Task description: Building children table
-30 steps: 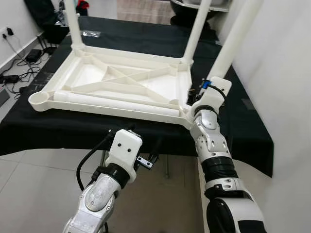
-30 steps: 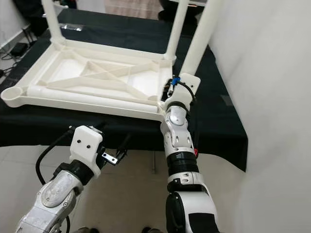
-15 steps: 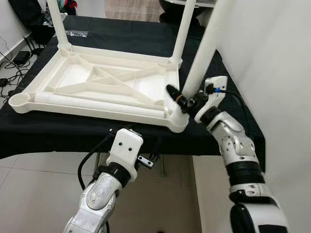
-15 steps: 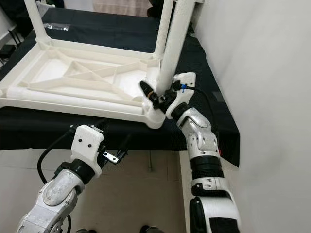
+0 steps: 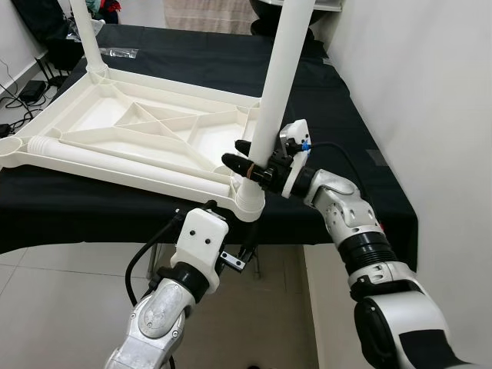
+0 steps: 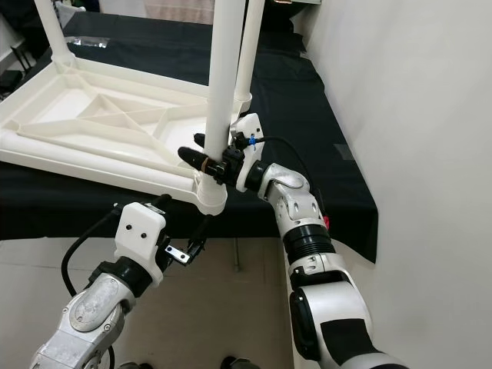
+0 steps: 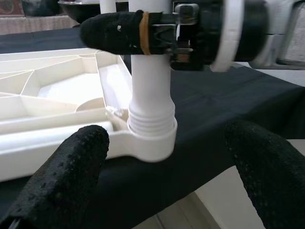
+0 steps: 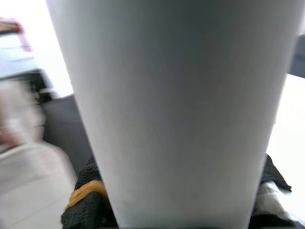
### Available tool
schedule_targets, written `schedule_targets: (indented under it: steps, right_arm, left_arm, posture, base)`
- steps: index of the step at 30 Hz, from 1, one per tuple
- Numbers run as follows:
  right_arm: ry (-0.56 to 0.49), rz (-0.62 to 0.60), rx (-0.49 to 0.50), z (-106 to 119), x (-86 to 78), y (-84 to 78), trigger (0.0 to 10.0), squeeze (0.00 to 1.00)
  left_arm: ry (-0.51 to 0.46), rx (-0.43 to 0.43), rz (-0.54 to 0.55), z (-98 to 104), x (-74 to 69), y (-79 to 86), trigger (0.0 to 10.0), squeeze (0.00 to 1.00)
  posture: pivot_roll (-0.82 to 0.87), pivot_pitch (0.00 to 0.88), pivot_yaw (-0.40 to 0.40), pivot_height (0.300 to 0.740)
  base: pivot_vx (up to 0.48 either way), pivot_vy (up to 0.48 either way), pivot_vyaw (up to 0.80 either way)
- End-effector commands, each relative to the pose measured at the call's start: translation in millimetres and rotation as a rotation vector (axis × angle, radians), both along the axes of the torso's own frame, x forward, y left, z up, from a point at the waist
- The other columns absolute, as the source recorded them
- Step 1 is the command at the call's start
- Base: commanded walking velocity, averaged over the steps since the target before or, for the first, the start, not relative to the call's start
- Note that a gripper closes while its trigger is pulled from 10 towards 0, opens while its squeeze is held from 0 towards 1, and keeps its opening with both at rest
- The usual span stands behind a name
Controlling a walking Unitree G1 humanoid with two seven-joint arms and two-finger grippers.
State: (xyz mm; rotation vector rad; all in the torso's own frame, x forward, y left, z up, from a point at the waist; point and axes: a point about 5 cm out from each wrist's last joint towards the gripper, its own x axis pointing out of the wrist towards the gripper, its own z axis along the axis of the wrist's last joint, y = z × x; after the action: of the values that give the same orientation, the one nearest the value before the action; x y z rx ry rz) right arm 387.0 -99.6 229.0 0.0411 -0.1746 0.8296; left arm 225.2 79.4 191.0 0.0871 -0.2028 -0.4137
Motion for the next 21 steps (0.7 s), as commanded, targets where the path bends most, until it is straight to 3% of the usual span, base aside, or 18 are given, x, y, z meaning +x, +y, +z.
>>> schedule_targets:
  steps: [1,4,5,7,8,9,10,11,13,15,19,20,21]
  right_arm:
    - [0.031,-0.151,0.015,-3,6.7,-11.0,0.0,0.0]
    - [0.08,-0.505,0.013,-16,12.6,-36.6,0.0,0.0]
    - [0.08,-0.505,0.013,-16,12.6,-36.6,0.0,0.0]
    - [0.12,-0.724,0.009,-24,11.3,-51.6,0.0,0.0]
    - [0.132,-0.808,0.018,-27,9.0,-54.2,0.0,0.0]
    - [0.132,-0.808,0.018,-27,9.0,-54.2,0.0,0.0]
    - [0.206,-1.0,0.069,-36,-0.5,-52.2,0.0,0.0]
    - [0.206,-1.0,0.069,-36,-0.5,-52.2,0.0,0.0]
    - [0.268,-1.155,0.122,-42,-10.0,-50.7,0.0,0.0]
    - [0.284,-1.211,0.143,-44,-12.7,-49.6,0.0,0.0]
    - [0.297,-1.208,0.193,-42,-12.1,-35.6,0.4,0.0]
    - [0.296,-1.185,0.208,-40,-10.6,-29.9,10.0,0.0]
    - [0.268,-1.127,0.219,-35,-7.9,-22.1,10.0,0.0]
  left_arm:
    - [-0.007,-0.002,-0.01,0,-3.2,-1.7,10.0,0.0]
    - [-0.012,0.003,-0.015,1,-2.5,-1.9,10.0,0.0]
    - [-0.012,0.003,-0.015,1,-2.5,-1.9,10.0,0.0]
    - [-0.013,0.005,-0.012,1,-1.5,-0.3,10.0,0.0]
    - [-0.013,0.006,-0.01,1,-0.9,0.2,10.0,0.0]
    - [-0.013,0.006,-0.01,1,-0.9,0.2,10.0,0.0]
    - [-0.015,0.006,-0.017,1,-0.7,-1.9,10.0,0.0]
    - [-0.015,0.006,-0.017,1,-0.7,-1.9,10.0,0.0]
    - [-0.018,0.011,-0.024,0,-1.0,-3.8,10.0,0.0]
    - [-0.02,0.014,-0.026,0,-1.1,-4.3,10.0,0.0]
    - [-0.021,0.016,-0.024,1,-0.9,-4.0,10.0,0.0]
    - [-0.021,0.016,-0.022,1,-0.8,-3.7,10.0,0.0]
    - [-0.021,0.017,-0.02,1,-0.7,-2.7,10.0,0.0]
  posture:
    - [0.11,0.17,-0.13,0.74]
    - [0.12,0.164,-0.13,0.74]
    - [0.12,0.164,-0.13,0.74]
    - [0.11,0.162,-0.126,0.74]
    - [0.11,0.16,-0.123,0.74]
    - [0.11,0.16,-0.123,0.74]
    - [0.11,0.157,-0.119,0.74]
    - [0.11,0.157,-0.119,0.74]
    - [0.11,0.155,-0.121,0.74]
    - [0.11,0.155,-0.121,0.74]
    - [0.12,0.155,-0.12,0.74]
    - [0.12,0.155,-0.12,0.74]
    - [0.12,0.156,-0.124,0.74]
  base:
    - [0.0,0.0,0.0]
    - [0.0,0.0,0.0]
    - [0.0,0.0,0.0]
    - [0.0,0.0,0.0]
    - [0.0,0.0,0.0]
    - [0.0,0.0,0.0]
    - [0.0,0.0,0.0]
    - [0.0,0.0,0.0]
    - [0.0,0.0,0.0]
    - [0.0,0.0,0.0]
    - [0.0,0.0,0.0]
    - [0.0,0.0,0.0]
    - [0.0,0.0,0.0]
